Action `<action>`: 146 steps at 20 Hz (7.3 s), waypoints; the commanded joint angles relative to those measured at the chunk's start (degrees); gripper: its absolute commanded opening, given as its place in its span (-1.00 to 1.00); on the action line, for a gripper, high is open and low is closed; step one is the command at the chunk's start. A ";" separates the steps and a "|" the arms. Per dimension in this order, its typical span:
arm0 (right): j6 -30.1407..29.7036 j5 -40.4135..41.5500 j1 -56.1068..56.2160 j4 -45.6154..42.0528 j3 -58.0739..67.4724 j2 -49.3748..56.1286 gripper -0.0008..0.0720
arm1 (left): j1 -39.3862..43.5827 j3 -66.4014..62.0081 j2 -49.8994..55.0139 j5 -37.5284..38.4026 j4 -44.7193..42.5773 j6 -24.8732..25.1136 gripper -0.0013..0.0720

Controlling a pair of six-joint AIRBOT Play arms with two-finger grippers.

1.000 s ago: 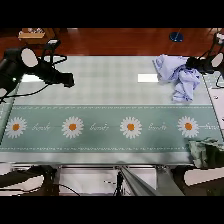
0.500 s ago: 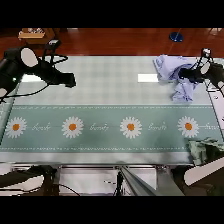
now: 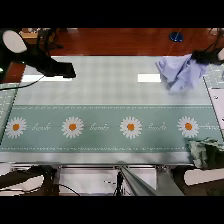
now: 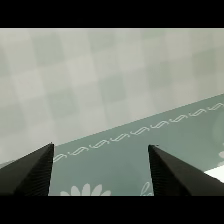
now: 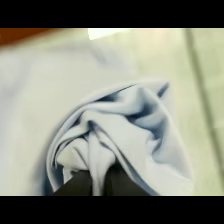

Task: Fold the shirts.

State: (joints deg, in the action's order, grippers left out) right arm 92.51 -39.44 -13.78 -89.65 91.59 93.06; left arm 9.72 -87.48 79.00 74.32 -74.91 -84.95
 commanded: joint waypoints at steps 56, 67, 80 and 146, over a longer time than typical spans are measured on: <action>-14.19 -40.96 3.48 5.66 -11.28 -29.24 0.49 | -6.71 47.39 -28.37 4.22 22.88 23.39 1.00; -14.40 -37.20 3.54 7.30 -11.74 -27.08 0.48 | -21.97 57.13 -14.12 -4.63 38.12 35.01 1.00; -14.32 -38.75 3.54 7.28 -12.11 -23.10 0.47 | -8.57 49.46 7.26 -13.84 46.18 30.93 0.43; -10.69 -23.47 16.33 -4.63 -6.27 -51.39 -0.92 | -30.12 -18.84 -21.75 16.26 41.16 14.19 -0.91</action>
State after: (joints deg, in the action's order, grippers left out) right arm 80.31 -56.73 2.57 -84.95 80.07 41.85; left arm -17.10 -102.89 60.40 90.85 -27.20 -66.39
